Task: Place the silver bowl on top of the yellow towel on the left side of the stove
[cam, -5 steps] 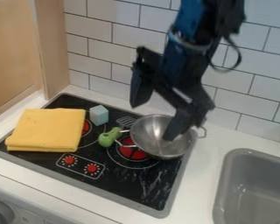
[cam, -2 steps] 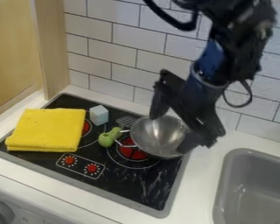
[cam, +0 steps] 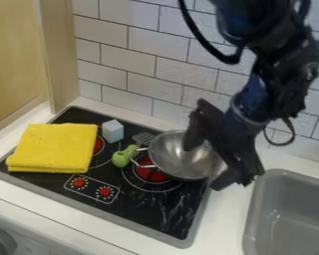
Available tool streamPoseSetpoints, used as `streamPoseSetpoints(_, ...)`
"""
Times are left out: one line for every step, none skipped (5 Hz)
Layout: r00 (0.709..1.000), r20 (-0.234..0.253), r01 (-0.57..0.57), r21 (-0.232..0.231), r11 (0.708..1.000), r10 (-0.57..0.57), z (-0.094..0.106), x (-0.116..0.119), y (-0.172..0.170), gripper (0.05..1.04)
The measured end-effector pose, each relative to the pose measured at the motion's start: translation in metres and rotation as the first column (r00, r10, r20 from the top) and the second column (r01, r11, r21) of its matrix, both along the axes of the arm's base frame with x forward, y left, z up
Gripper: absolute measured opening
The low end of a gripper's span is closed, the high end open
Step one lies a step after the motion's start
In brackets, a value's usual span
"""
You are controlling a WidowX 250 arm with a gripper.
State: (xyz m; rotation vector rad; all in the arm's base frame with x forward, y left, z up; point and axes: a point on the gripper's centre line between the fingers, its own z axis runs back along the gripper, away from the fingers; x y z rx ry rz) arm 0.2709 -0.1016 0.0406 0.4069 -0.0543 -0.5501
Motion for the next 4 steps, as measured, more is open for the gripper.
streamPoseSetpoints(1.0, -0.012, 0.011, 0.042, 0.999, -0.01, -0.014, -0.002, -0.004, 1.001)
streamPoseSetpoints(0.999, 0.007, -0.043, 0.09, 0.995, 0.042, -0.019, 0.007, -0.003, 1.001)
streamPoseSetpoints(0.986, 0.063, -0.164, 0.148, 0.975, 0.156, -0.021, 0.006, 0.007, 1.001)
streamPoseSetpoints(0.964, 0.133, -0.248, 0.158, 0.956, 0.229, -0.017, 0.008, 0.012, 1.001)
